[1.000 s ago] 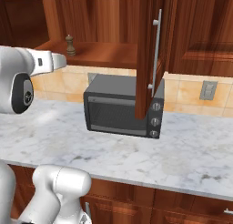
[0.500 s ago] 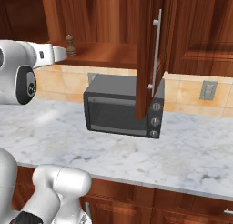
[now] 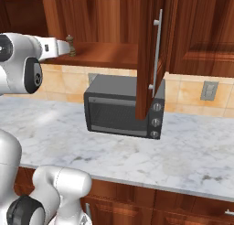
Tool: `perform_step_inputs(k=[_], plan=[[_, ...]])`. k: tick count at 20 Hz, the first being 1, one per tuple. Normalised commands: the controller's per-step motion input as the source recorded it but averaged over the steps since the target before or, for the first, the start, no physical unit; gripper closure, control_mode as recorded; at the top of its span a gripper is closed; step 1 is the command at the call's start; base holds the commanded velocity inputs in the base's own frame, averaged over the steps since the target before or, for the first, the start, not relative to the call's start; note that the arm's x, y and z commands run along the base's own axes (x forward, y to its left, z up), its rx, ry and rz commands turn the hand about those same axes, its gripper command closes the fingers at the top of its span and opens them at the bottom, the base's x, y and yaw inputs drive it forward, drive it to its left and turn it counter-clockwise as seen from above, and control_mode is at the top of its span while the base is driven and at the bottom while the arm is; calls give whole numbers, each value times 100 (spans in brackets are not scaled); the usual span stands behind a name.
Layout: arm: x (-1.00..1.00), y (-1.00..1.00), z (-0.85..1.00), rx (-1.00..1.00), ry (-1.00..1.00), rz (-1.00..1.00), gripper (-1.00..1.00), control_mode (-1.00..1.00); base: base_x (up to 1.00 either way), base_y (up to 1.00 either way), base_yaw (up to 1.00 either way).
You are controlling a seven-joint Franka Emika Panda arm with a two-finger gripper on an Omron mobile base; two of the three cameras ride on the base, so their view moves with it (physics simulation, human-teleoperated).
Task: Retrieve the shaker from the cabinet and place it next the steak on a plate on the dining table.
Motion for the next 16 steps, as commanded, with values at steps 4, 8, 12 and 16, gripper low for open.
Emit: perform_step_inputs(k=[4, 8, 12, 16], plan=[[47, 0, -4, 3, 6, 3, -100, -100, 0, 0, 0], [47, 0, -8, 1, 1, 2, -100, -100, 0, 0, 0], [42, 0, -1, 0, 0, 0, -100, -100, 0, 0, 0], [43, 4, -4, 0, 0, 0, -100, -100, 0, 0, 0]])
